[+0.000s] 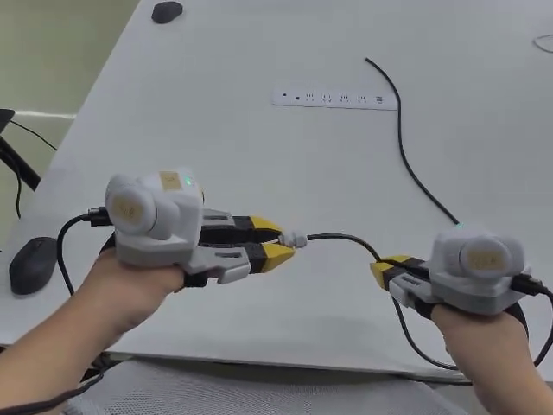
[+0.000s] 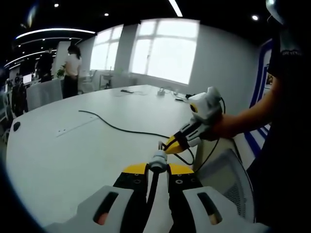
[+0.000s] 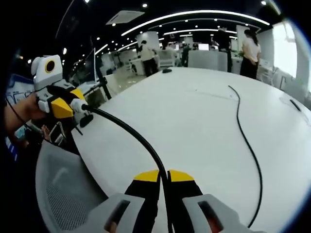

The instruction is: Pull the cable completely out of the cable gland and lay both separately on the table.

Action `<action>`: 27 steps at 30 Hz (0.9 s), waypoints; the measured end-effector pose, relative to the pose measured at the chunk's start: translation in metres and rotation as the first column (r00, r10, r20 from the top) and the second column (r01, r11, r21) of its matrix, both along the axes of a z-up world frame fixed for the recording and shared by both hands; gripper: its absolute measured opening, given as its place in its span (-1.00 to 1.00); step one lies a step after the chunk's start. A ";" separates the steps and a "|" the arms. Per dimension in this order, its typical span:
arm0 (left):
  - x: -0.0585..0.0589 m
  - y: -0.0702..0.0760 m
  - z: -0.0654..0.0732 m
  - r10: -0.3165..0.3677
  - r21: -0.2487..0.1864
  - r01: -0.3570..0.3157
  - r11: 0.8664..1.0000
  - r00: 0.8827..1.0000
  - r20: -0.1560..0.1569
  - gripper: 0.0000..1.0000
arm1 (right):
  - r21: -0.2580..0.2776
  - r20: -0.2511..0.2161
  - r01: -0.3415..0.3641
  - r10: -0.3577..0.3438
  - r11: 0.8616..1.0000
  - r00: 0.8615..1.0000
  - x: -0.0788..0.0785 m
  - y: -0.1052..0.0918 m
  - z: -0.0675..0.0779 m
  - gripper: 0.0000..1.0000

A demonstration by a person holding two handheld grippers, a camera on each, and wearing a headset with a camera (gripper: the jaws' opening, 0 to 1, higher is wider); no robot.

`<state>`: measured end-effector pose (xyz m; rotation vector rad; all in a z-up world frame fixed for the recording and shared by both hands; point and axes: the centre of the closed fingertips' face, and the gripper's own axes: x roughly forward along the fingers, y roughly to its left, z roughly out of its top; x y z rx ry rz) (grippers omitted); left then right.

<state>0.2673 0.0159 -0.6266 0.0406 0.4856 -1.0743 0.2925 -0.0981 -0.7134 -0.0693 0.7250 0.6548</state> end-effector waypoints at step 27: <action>-0.003 0.000 -0.001 -0.010 -0.001 0.010 1.000 1.000 -0.020 -0.70 | -0.269 0.297 -0.414 0.484 0.870 0.823 -0.024 0.085 0.069 -0.73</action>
